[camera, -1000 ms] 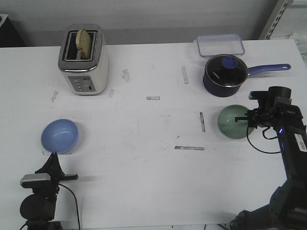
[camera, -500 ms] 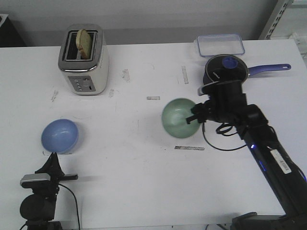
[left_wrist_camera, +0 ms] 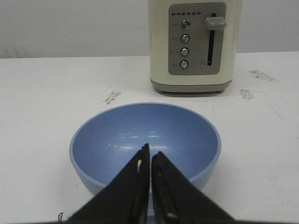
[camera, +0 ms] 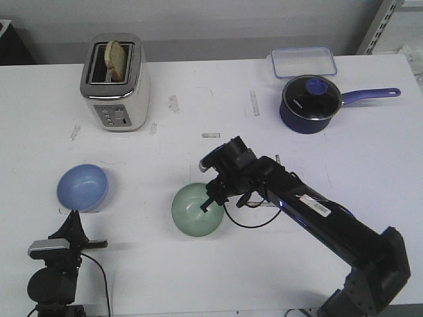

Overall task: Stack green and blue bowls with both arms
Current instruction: 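Carry the green bowl toward the table center and lower it down, then open the right gripper and retract it back to rest, then reach the left gripper to the light blue bowl and grasp its rim, then lift the blue bowl and lower it into the green bowl, then release the blue bowl and retract the left gripper to rest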

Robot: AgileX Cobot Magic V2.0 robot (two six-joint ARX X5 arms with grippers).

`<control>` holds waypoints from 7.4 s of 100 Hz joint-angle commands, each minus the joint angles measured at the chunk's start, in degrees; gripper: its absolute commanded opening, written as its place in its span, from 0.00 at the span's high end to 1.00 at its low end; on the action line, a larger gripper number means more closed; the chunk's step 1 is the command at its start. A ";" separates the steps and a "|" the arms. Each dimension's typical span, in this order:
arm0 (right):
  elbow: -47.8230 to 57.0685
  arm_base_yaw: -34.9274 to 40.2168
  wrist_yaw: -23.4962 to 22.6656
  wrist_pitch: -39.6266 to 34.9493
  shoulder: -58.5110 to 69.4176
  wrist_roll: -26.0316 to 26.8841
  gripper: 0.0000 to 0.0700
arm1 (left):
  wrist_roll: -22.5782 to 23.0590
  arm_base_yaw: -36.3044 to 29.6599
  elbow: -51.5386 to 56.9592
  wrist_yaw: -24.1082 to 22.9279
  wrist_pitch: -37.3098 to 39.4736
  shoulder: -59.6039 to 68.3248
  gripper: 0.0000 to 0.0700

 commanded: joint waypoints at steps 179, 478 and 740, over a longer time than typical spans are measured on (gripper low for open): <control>-5.44 -23.23 18.97 1.79 -29.62 -3.02 1.00 | -0.20 0.02 -1.18 0.11 0.92 -0.11 1.00; -46.14 -37.44 18.56 20.85 -63.91 -3.37 1.00 | -2.86 18.29 64.96 10.34 -42.60 90.60 0.85; -46.14 -37.42 18.53 20.83 -63.98 -3.23 1.00 | -13.55 -35.98 81.83 14.27 -45.35 89.94 0.18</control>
